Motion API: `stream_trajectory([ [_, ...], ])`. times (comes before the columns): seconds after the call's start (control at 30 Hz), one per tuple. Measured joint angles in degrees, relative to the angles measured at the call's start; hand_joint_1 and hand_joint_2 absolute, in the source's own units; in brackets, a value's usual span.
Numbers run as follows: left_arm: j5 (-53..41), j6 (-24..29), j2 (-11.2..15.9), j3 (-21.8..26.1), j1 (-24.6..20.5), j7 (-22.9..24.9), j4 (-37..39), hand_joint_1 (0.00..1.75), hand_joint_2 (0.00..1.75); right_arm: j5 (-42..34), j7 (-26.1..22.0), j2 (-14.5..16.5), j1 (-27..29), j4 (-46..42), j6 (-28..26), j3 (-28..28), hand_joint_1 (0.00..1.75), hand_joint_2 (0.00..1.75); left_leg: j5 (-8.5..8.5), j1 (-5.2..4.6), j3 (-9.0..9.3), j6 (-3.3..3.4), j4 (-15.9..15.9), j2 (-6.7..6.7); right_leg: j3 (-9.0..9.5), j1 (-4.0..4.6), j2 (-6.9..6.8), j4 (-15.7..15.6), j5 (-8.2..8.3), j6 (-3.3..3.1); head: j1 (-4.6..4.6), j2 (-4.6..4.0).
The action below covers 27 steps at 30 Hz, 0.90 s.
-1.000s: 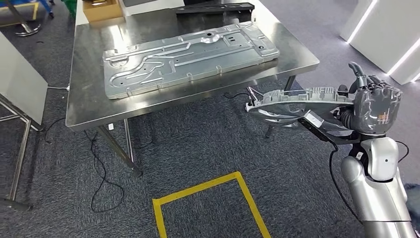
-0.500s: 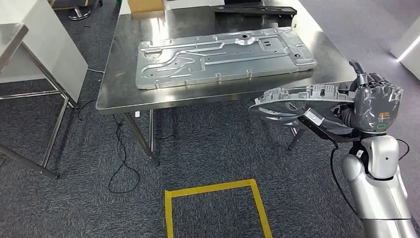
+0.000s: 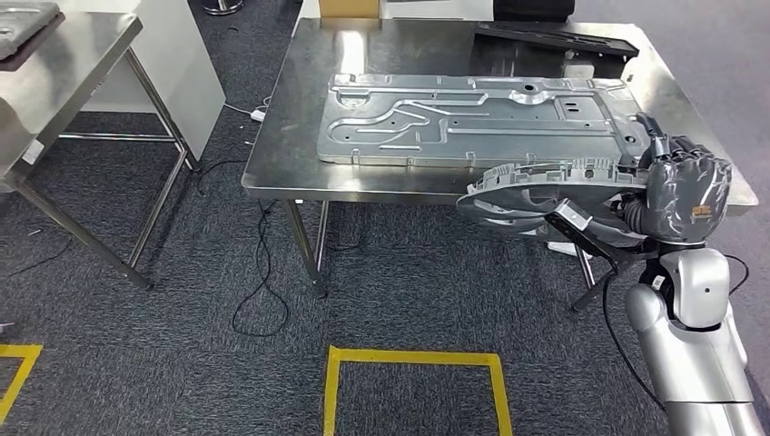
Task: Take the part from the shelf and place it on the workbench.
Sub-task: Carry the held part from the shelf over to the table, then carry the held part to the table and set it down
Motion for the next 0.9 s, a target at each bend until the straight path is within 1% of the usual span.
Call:
stream_trajectory([
  [0.03,0.0,0.0,0.0,0.0,0.0,0.1,0.0,0.0,1.75,0.2,0.1,0.0,-0.2,0.1,0.2,0.0,1.75,1.75,-0.38,-0.05,-0.17,-0.28,0.5,-0.24,0.99,-0.03,0.19,-2.7,1.17,-0.12,-0.02,0.01],
  [0.07,0.0,-0.1,0.0,0.0,0.0,0.2,0.0,0.0,1.75,0.5,0.1,0.0,-0.4,0.1,0.4,0.0,1.75,1.75,-0.61,-0.11,-0.42,-0.57,0.9,-0.41,1.47,0.01,0.36,-4.1,1.5,-0.31,-0.02,0.01],
  [0.13,0.0,-0.1,0.0,0.0,0.0,0.3,0.0,0.0,1.75,0.9,0.3,0.0,-0.8,0.4,0.9,0.1,1.75,1.75,-0.74,-0.11,-0.8,-1.02,1.1,-0.6,1.56,0.15,0.52,-4.6,1.21,-0.92,-0.02,0.01],
  [0.2,0.0,-0.1,0.1,0.0,0.1,0.4,0.0,0.0,1.75,1.2,0.4,0.0,-1.4,0.6,1.4,0.2,1.75,1.75,-1.3,-0.07,-1.06,-1.62,1.7,-0.07,1.78,0.05,0.36,-4.9,1.27,-1.52,-0.02,0.0],
  [0.23,0.0,-0.1,0.1,0.0,0.1,0.4,0.0,0.0,1.75,1.4,0.5,0.0,-1.8,0.6,1.7,0.2,1.75,1.75,-2.2,-0.02,-1.67,-1.98,3.2,0.48,1.96,-0.02,0.24,-5.0,1.29,-1.81,-0.02,0.0],
  [0.27,0.0,-0.1,0.2,0.0,0.0,0.4,0.0,0.0,1.75,1.5,0.6,-0.1,-2.3,0.6,2.1,0.2,1.75,1.75,-3.52,0.13,-2.84,-2.32,5.7,1.16,2.14,0.02,0.1,-5.1,1.25,-2.04,-0.04,0.0],
  [0.33,0.0,-0.2,0.1,0.0,-0.1,0.5,0.0,0.0,1.75,1.8,1.0,-0.1,-3.6,0.9,3.2,0.3,1.75,1.75,-6.39,0.56,-6.48,-2.73,12.7,1.98,2.32,0.24,-0.13,-5.2,1.07,-2.35,-0.04,0.0],
  [0.37,0.0,-0.2,0.1,0.0,-0.1,0.6,0.0,0.0,1.75,2.1,1.2,-0.3,-4.4,1.1,3.9,0.5,1.75,1.75,-7.02,0.72,-8.04,-2.78,15.3,2.14,2.39,0.34,-0.25,-5.2,0.99,-2.41,-0.04,0.0],
  [0.4,-0.1,-0.4,0.1,0.0,-0.1,0.6,0.0,0.0,1.75,2.5,1.4,-0.5,-5.2,1.4,4.7,0.6,1.75,1.75,-6.63,0.81,-8.77,-2.75,16.2,2.2,2.49,0.42,-0.36,-5.1,0.89,-2.44,-0.04,0.0],
  [0.43,-0.1,-0.6,0.1,0.0,0.0,0.7,0.0,0.0,1.75,3.1,1.7,-0.7,-6.1,1.8,5.5,0.9,1.75,1.75,-5.2,0.84,-8.36,-2.63,14.8,2.23,2.64,0.46,-0.45,-5.1,0.79,-2.45,-0.05,0.0],
  [0.5,-0.3,-1.1,0.2,0.0,0.0,0.7,0.0,0.0,1.75,4.3,2.4,-1.5,-8.9,3.1,7.3,1.6,1.75,1.75,-1.2,0.74,-5.17,-2.23,7.7,2.38,2.97,0.42,-0.55,-5.1,0.56,-2.35,-0.04,0.0],
  [0.53,-0.5,-1.3,0.2,0.0,-0.1,0.6,0.0,0.0,1.75,4.8,2.8,-2.0,-10.7,4.0,8.2,2.1,1.75,1.75,0.07,0.52,-3.55,-2.04,4.2,2.48,3.01,0.4,-0.56,-5.1,0.48,-2.2,-0.04,0.0],
  [0.57,-0.6,-1.5,0.3,0.0,-0.1,0.6,0.0,0.0,1.75,5.1,3.0,-2.5,-12.6,4.8,8.9,2.5,1.75,1.75,0.66,0.27,-2.51,-1.89,1.9,2.56,3.0,0.35,-0.58,-5.2,0.46,-1.98,-0.03,0.0],
  [0.63,-0.7,-1.8,0.4,0.0,-0.3,0.5,0.0,0.0,1.75,5.4,3.4,-3.3,-15.7,6.5,9.9,3.2,1.75,1.75,0.56,-0.25,-1.93,-1.58,0.7,2.53,2.98,0.18,-0.64,-5.4,0.48,-1.4,-0.04,0.0],
  [0.7,-0.7,-1.9,0.6,0.0,-0.3,0.4,0.0,0.0,1.75,5.5,3.5,-3.8,-17.7,7.6,10.4,3.7,1.75,1.75,0.87,-0.17,-1.3,-0.93,-0.2,2.44,3.05,0.06,-0.71,-5.2,0.13,-0.82,-0.03,0.0],
  [0.73,-0.7,-1.8,0.6,0.0,-0.3,0.4,0.0,0.0,1.75,5.5,3.5,-4.2,-18.5,8.1,10.6,4.0,1.75,1.75,1.04,-0.07,-0.87,-0.51,-0.7,2.42,2.69,0.08,-0.66,-4.2,-0.55,-0.68,0.0,0.0],
  [0.77,-0.7,-1.8,0.6,0.0,-0.3,0.4,0.0,0.0,1.75,5.6,3.6,-4.5,-19.3,8.5,10.9,4.3,1.75,1.75,1.17,0.07,-0.47,-0.14,-1.2,2.39,1.69,0.14,-0.55,-2.0,-1.74,-0.62,0.03,0.0],
  [0.8,-0.7,-1.6,0.6,0.0,-0.3,0.3,0.0,0.0,1.75,5.6,3.8,-4.8,-20.1,9.0,11.3,4.7,1.75,1.75,1.16,0.04,-0.28,0.11,-1.4,2.35,0.05,0.12,-0.39,1.3,-3.26,-0.62,0.05,0.0],
  [0.83,-0.8,-1.4,0.6,0.1,-0.3,0.3,0.0,0.0,1.75,5.6,4.1,-5.1,-21.1,9.5,11.9,5.3,1.75,1.75,1.08,0.04,-0.24,0.32,-1.3,2.34,-2.0,0.16,-0.29,5.0,-4.72,-0.56,0.07,0.0],
  [0.87,-0.9,-1.1,0.6,0.1,-0.3,0.3,0.0,0.0,1.75,5.7,4.4,-5.3,-22.1,10.1,12.5,5.9,1.75,1.75,0.96,0.03,-0.23,0.4,-1.2,2.31,-3.86,0.13,-0.23,8.1,-5.53,-0.41,0.07,0.0],
  [0.9,-1.0,-0.9,0.6,0.1,-0.3,0.3,0.0,0.0,1.75,5.7,4.6,-5.5,-23.2,10.7,13.3,6.5,1.75,1.75,0.79,0.04,-0.21,0.41,-1.0,2.28,-4.96,0.05,-0.22,9.5,-5.32,-0.25,0.06,0.0],
])
